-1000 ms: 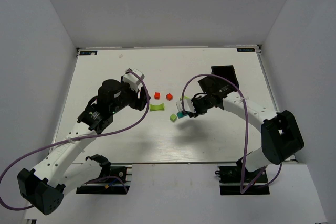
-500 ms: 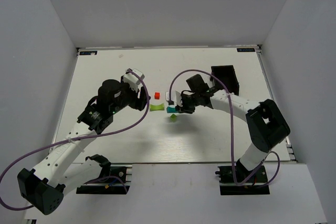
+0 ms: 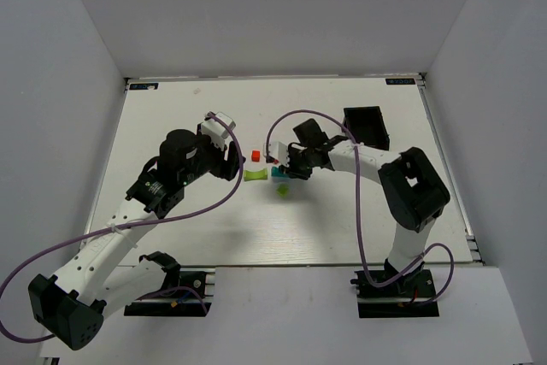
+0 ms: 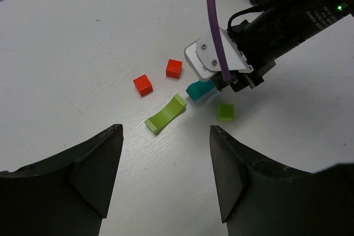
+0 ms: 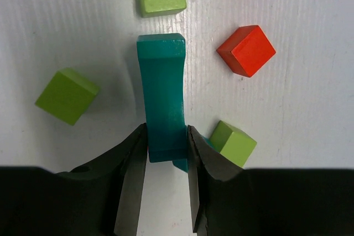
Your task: Build the wood block tower
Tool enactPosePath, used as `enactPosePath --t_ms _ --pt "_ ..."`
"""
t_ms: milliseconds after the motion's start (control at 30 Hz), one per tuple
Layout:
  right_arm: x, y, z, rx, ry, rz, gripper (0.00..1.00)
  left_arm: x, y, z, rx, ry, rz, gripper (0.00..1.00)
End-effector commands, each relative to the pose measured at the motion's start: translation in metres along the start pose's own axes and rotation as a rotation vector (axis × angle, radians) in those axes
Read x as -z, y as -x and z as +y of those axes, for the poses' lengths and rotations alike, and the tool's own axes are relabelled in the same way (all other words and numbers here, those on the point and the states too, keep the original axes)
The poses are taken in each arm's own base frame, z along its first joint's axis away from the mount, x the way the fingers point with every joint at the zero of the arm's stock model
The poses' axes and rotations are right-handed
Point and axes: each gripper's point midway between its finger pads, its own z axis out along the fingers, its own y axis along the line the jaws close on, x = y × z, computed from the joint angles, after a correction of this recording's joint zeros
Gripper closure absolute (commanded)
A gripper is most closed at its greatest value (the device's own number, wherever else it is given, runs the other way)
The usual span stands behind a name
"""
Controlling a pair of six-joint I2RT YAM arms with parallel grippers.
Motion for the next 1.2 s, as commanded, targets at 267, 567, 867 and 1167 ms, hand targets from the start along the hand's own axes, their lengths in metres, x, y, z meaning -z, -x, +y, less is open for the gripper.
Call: enactPosePath --t_ms 267,567,867,1167 --pt "-0.012 0.005 -0.024 0.046 -0.041 0.039 1.00 0.002 0.003 -0.005 0.017 -0.024 -0.015 0.25" --pt "-0.025 0.011 -0.016 0.130 0.018 0.063 1.00 0.002 0.003 -0.005 0.017 -0.024 -0.015 0.25" --pt "-0.025 0.009 -0.011 0.165 0.044 0.085 1.00 0.000 0.000 -0.005 0.018 -0.024 -0.006 0.25" --pt "-0.029 0.008 -0.011 0.159 0.046 0.094 0.99 0.000 0.000 -0.006 0.018 -0.033 -0.006 0.25"
